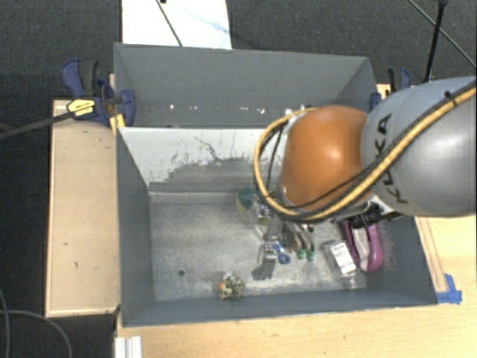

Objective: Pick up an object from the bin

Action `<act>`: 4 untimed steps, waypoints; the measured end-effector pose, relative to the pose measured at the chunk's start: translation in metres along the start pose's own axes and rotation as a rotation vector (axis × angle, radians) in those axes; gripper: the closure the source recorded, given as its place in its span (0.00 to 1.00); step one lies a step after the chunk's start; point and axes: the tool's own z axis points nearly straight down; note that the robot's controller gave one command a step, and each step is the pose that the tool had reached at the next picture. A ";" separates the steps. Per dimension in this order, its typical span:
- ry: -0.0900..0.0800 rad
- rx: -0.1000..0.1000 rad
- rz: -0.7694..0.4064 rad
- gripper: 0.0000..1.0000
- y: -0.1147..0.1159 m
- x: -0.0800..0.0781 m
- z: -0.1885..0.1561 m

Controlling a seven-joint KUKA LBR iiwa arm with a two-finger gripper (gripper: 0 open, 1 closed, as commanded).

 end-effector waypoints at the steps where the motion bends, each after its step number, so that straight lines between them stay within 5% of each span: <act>1: -0.006 -0.006 -0.183 0.00 -0.052 -0.024 0.119; 2: -0.017 -0.004 -0.267 0.00 -0.025 -0.094 0.070; 3: 0.000 -0.003 -0.454 0.00 -0.054 -0.024 0.120; 4: -0.015 -0.006 -0.458 0.00 0.009 0.003 0.110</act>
Offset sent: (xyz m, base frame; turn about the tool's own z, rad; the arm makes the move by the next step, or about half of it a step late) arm 0.0197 -0.0550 -0.1182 -0.1807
